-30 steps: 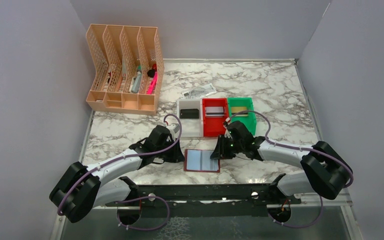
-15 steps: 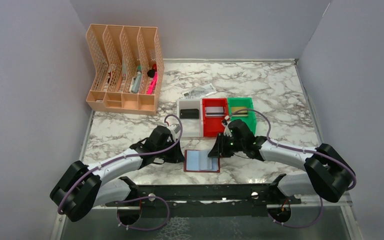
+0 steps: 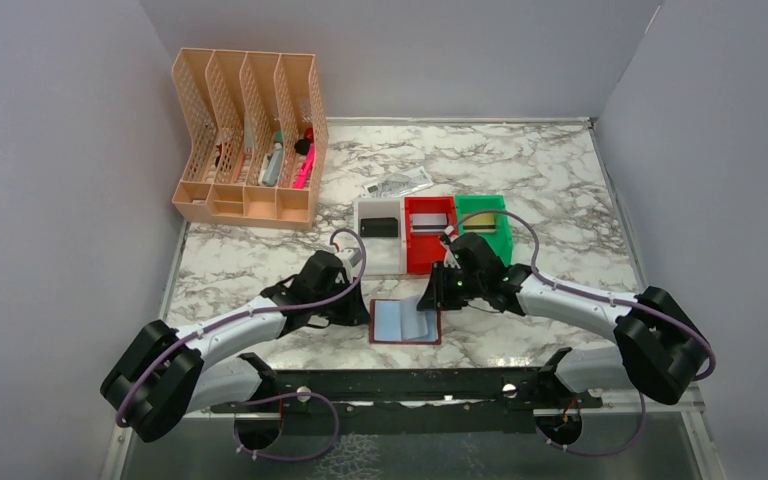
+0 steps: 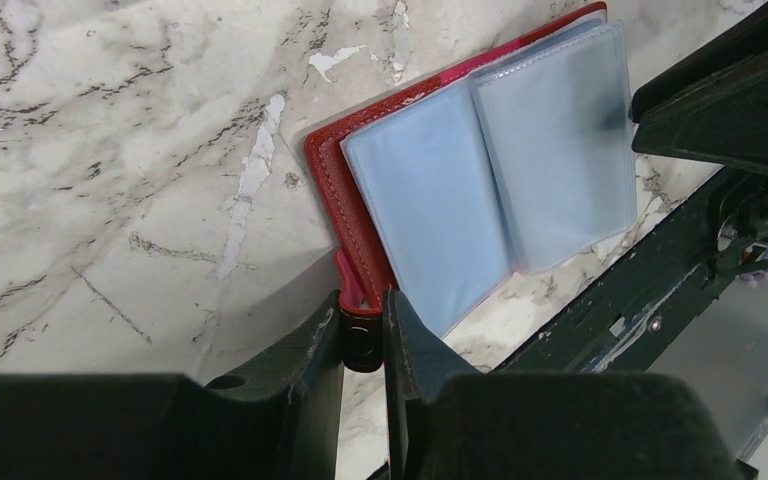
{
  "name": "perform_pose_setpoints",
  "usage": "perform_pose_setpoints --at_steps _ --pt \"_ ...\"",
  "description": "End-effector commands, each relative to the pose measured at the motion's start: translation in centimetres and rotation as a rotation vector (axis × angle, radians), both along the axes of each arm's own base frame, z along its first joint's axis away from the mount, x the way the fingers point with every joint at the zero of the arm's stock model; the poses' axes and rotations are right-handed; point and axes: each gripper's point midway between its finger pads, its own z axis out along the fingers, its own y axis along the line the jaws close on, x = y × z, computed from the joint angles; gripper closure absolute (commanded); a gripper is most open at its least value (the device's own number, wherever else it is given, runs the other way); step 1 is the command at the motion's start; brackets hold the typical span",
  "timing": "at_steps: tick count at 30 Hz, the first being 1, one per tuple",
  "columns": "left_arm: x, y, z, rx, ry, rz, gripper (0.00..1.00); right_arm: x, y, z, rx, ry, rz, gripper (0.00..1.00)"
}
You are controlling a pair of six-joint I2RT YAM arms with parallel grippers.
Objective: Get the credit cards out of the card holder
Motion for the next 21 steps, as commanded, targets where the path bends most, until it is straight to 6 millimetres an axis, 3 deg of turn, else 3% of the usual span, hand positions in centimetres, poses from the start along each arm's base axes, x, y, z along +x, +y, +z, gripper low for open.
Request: perform_pose_setpoints --at_steps 1,6,15,21 --pt "0.7 -1.2 1.5 -0.039 -0.031 -0.027 0.78 0.3 -0.4 0.8 -0.046 -0.044 0.009 0.76" --pt "0.7 -1.2 1.5 -0.038 -0.032 -0.030 0.79 -0.7 1.9 3.4 0.149 -0.065 0.075 0.78" --pt "0.6 -1.2 1.6 -0.042 -0.032 -0.031 0.79 -0.8 1.6 1.7 0.106 -0.015 0.049 0.85" --pt "0.8 -1.3 1.6 -0.040 -0.032 -0.028 0.79 -1.4 3.5 3.4 0.237 -0.014 0.122 0.79"
